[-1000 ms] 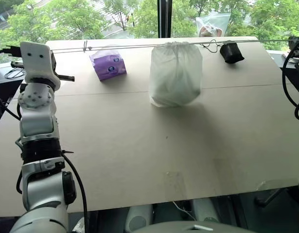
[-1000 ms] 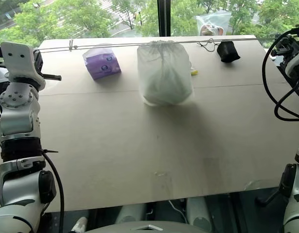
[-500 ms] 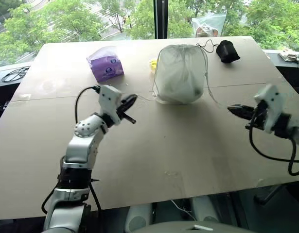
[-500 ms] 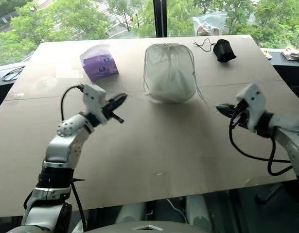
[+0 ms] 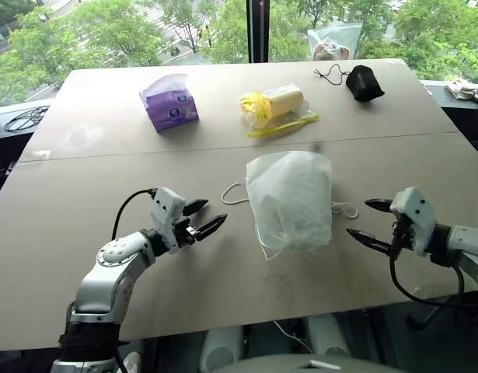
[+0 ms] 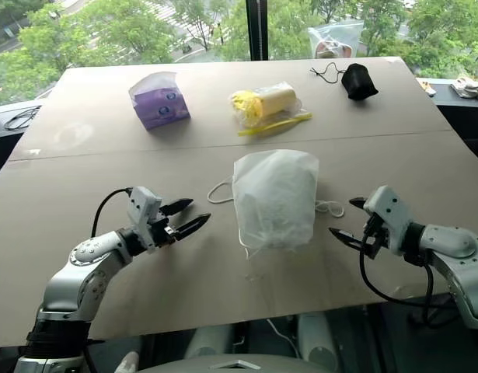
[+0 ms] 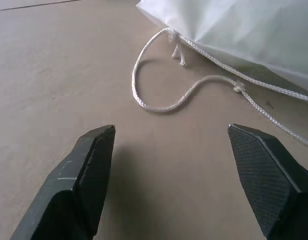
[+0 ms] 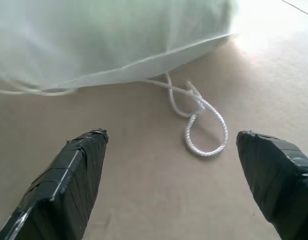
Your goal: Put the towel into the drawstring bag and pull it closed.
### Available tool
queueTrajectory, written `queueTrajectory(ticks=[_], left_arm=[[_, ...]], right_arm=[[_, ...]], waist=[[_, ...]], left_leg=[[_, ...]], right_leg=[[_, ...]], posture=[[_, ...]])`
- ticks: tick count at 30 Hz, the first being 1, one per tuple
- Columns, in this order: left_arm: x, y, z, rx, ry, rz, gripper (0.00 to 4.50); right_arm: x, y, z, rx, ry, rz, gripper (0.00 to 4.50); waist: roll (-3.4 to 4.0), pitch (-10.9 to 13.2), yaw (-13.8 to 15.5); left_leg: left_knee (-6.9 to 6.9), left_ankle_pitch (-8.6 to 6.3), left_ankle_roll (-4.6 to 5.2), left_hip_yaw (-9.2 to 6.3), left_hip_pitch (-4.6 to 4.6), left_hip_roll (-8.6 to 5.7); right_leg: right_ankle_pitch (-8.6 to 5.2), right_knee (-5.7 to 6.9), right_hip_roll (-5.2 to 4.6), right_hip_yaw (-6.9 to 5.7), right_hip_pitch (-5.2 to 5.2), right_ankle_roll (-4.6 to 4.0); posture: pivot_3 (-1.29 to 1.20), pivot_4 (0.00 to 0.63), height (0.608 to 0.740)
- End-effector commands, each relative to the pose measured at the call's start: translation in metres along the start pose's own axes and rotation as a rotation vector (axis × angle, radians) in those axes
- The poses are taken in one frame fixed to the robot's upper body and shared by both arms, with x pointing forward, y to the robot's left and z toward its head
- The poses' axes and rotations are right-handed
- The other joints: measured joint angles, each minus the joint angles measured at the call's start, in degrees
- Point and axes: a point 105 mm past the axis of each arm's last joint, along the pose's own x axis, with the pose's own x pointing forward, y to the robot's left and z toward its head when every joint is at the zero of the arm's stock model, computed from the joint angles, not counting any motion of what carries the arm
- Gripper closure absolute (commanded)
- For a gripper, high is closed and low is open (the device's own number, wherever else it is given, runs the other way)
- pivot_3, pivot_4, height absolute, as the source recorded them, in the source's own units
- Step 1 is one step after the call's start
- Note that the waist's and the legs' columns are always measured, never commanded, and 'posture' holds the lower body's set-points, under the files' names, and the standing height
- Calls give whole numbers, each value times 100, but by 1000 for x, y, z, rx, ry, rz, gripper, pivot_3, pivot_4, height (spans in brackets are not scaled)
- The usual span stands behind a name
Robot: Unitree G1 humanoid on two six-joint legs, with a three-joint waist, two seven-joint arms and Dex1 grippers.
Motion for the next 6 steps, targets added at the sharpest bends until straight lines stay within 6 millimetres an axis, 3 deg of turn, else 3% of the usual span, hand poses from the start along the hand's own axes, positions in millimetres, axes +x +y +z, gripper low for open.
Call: queueTrajectory(ticks=[1,6], left_arm=[[-23,-14,27,45,-41,-34,1076],[-37,-15,38,55,-57,-2,1076]], right_arm=[[-25,7,27,-83,-72,1,334],[-35,7,33,-87,-109,-61,334]], waist=[[0,-1,9],[1,-2,30]], left_leg=[[-2,-1,1,3,2,0],[8,1,3,3,16,-2]], right_leg=[[-14,-1,-2,2,0,-18],[-13,3,0,-9,10,-23]], posture=[[0,150,740],[0,150,740]])
